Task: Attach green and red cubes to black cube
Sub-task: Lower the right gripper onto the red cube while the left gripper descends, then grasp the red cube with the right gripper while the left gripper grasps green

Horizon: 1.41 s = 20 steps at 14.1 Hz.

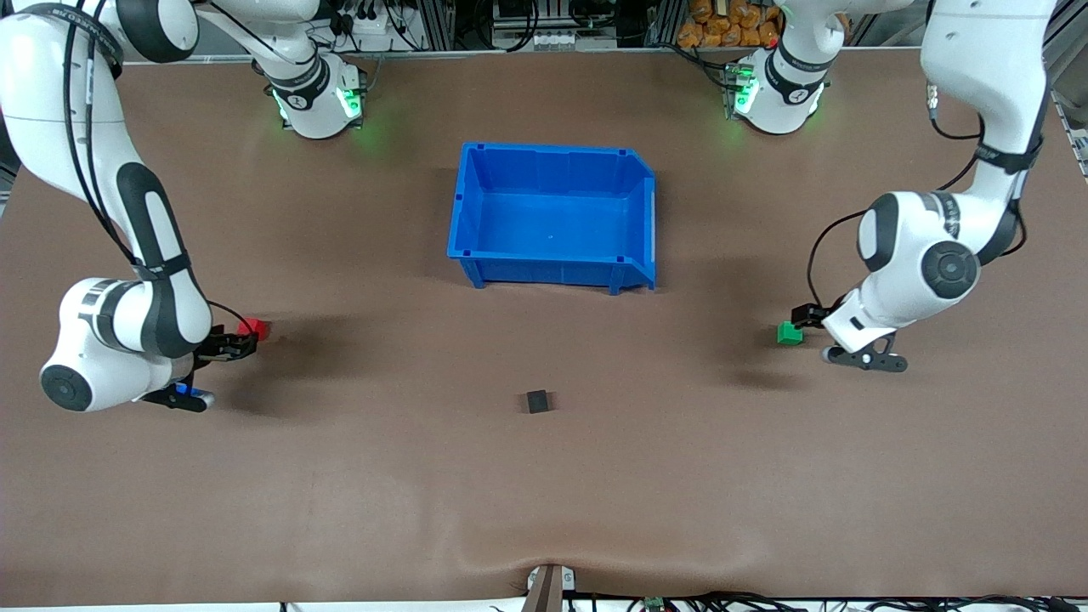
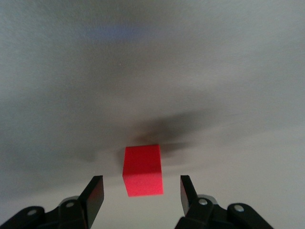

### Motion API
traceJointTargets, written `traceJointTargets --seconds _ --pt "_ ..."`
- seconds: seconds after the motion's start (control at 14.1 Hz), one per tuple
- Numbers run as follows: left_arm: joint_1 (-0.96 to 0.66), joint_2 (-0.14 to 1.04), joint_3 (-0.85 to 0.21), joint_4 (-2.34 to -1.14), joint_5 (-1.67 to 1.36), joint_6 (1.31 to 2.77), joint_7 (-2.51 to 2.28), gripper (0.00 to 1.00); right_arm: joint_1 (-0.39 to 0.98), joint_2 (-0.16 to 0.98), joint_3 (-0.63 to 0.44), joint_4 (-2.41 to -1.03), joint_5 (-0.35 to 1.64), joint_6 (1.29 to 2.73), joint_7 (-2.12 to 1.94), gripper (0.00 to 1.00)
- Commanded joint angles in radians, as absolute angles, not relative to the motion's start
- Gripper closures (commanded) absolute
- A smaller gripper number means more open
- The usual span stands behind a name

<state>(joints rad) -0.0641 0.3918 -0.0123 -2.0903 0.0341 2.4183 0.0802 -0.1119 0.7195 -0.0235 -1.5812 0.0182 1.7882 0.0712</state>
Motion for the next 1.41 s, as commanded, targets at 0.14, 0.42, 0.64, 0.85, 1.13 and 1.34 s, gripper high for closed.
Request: traceJointTargets --seconds 0.14,0.42,0.64,0.85,1.13,1.34 --pt "-0.118 0.443 -0.014 -2.082 0.023 2.456 0.012 0.00 -0.127 0.727 -0.018 -1.623 0.029 1.827 0.064 0.76" --pt "-0.118 0.489 -0.014 -2.069 0.035 2.483 0.014 0.00 -0.117 0.710 -0.015 -1.527 0.194 1.670 0.277 1.00" --pt "-0.120 0.506 -0.012 -2.066 0.038 2.493 0.026 0.00 -0.039 0.710 -0.009 -1.390 0.329 1.491 0.643 1.00" --pt "-0.120 0.509 -0.012 -2.065 0.061 2.496 0.029 0.65 0.053 0.715 -0.011 -1.364 0.535 1.538 1.038 1.00" --pt "-0.120 0.509 -0.014 -2.060 0.060 2.496 0.012 1.00 0.171 0.722 -0.011 -1.361 0.638 1.850 1.341 1.00" --pt "-0.121 0.508 -0.015 -2.011 0.043 2.491 -0.127 1.00 0.270 0.787 -0.009 -1.368 0.649 2.142 1.476 1.00"
